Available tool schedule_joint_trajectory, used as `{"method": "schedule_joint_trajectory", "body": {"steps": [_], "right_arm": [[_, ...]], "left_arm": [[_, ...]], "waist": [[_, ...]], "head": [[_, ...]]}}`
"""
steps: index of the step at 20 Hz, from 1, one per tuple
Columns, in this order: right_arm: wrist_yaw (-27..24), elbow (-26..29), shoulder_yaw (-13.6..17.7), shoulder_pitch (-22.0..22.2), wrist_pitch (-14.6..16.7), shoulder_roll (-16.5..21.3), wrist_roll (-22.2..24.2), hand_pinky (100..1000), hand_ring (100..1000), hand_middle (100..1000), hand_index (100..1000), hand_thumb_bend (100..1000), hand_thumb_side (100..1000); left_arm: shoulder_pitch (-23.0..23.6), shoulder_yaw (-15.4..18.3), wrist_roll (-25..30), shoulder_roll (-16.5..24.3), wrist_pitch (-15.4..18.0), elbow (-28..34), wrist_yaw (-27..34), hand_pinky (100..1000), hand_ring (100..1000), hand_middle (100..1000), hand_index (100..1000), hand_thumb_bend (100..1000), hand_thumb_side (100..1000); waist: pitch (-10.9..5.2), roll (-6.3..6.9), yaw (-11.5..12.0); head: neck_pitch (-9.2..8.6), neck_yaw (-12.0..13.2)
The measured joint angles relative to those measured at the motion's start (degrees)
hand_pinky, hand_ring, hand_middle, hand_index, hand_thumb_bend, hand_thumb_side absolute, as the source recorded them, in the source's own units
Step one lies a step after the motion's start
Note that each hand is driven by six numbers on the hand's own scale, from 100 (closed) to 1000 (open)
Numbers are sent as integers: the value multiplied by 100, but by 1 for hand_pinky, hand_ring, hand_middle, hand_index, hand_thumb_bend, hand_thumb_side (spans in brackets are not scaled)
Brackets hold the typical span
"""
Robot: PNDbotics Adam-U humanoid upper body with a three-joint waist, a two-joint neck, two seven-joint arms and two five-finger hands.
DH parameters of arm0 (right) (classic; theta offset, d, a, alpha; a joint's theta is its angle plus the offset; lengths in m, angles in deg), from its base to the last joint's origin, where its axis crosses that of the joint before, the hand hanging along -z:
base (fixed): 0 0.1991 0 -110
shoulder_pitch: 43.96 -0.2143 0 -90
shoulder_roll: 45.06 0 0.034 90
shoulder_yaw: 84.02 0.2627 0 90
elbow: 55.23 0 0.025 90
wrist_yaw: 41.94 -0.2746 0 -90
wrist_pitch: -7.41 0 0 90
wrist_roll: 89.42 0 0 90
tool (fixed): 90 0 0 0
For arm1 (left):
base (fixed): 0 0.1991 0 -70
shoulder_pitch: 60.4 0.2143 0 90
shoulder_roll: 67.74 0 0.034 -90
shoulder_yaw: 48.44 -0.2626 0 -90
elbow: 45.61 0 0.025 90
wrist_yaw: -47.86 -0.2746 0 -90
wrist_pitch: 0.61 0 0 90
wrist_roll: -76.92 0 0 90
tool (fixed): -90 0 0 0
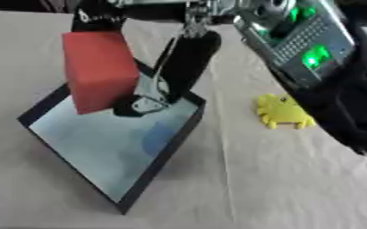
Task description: Pick up objects on the table and place them in the box.
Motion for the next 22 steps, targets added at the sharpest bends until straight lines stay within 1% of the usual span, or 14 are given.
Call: {"method": "schedule_joint_trajectory", "body": {"steps": [6,9,12,13,16,17,18,19,22], "right_arm": [[671,-845,-96,191,373,-288,-162,799,614,450,637,332,147],[959,-1229,-138,285,570,-406,-263,802,619,457,643,348,153],[1212,-1556,-207,377,788,-539,-325,810,636,478,665,385,143],[1284,-1652,-228,397,861,-582,-346,812,657,501,686,424,140],[1466,-1904,-242,447,1067,-686,-405,824,712,570,748,407,100],[1515,-1985,-246,471,1137,-711,-416,830,734,595,773,417,156],[1564,-2075,-247,482,1209,-737,-424,835,744,610,791,422,186],[1611,-2152,-247,490,1286,-755,-431,845,772,657,841,446,273],[1727,-2347,-232,529,1520,-795,-456,855,800,687,875,462,320]], "left_arm": [[0,0,2,-2,-2,0,0,821,587,802,779,407,665],[0,0,5,-3,-5,0,0,821,587,802,778,406,666],[-4,-1,12,-7,-11,0,0,821,587,802,778,406,666],[-4,-1,14,-7,-12,0,0,821,586,801,779,406,666],[-7,-1,16,-9,-13,0,0,821,586,801,778,406,666],[-7,-1,16,-11,-13,0,0,821,586,801,778,406,666],[-7,-1,17,-17,-14,0,0,821,586,801,778,406,666],[-8,-1,17,-31,-14,0,0,821,586,801,778,407,666],[-9,-2,19,-52,-14,0,0,821,586,801,778,406,665]], "waist": [[10,1,32],[49,1,54],[83,4,63],[86,6,67],[96,15,81],[97,15,84],[98,15,86],[98,15,86],[98,13,87]], "head": [[0,-38],[0,-42],[0,-47],[0,-48],[0,-61],[0,-67],[0,-70],[0,-71],[0,-71]]}}
